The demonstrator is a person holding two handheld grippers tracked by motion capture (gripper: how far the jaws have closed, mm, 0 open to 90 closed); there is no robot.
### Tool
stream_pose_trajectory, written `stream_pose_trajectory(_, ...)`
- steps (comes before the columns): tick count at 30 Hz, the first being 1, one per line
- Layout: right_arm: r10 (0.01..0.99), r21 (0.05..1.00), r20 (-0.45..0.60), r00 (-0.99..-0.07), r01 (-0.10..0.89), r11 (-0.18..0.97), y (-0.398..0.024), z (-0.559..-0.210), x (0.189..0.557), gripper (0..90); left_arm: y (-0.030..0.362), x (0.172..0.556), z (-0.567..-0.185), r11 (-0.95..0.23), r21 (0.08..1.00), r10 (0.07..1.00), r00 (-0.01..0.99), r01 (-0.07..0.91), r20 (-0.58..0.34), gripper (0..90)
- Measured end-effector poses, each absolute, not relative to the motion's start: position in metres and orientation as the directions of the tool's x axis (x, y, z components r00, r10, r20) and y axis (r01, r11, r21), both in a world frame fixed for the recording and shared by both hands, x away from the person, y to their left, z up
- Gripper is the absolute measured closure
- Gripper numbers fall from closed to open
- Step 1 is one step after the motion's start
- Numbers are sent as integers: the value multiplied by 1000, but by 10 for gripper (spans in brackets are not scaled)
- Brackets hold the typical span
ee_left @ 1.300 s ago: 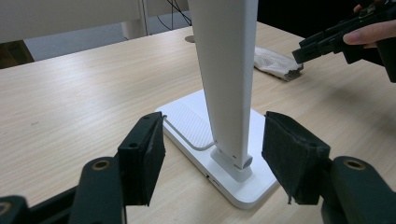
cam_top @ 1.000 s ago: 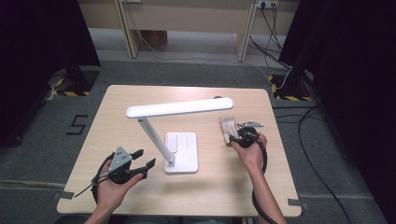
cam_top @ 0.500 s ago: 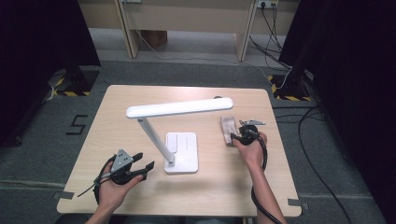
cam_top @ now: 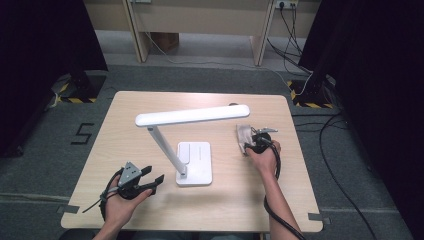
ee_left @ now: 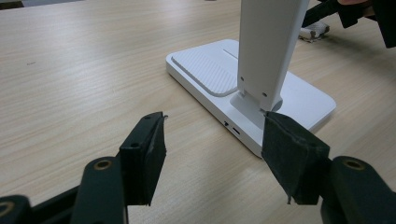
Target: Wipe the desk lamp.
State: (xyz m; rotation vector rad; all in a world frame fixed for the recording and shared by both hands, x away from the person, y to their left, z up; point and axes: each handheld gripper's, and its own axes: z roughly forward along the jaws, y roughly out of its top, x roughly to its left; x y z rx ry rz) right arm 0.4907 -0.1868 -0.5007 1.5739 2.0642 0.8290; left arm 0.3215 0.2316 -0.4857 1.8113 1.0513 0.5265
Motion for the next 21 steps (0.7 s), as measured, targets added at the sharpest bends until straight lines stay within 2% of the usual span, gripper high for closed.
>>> stream_pose_trajectory(3,955,678,26,-294,708,199,-186,-501,490,552,231,322,-487,-186,882,838,539,433,-88,389)
stream_pose_trajectory(4,954,680,43,-297,709,190,-186,-502,489,600,231,321,-487,-191,880,837,540,435,-85,389)
stream_pose_trajectory(8,950,679,85,-300,716,165,-187,-503,489,674,231,321,-487,-190,881,838,539,434,-85,390)
stream_pose_trajectory(11,944,676,73,-323,712,191,-185,-502,489,740,231,321,-487,-190,881,838,539,434,-84,391)
stream_pose_trajectory(17,940,682,76,-333,705,195,-184,-502,488,792,233,320,-487,-188,880,839,537,436,-87,394)
stream_pose_trajectory(21,937,681,39,-348,695,230,-181,-501,487,802,234,320,-486,-186,881,839,537,434,-87,396)
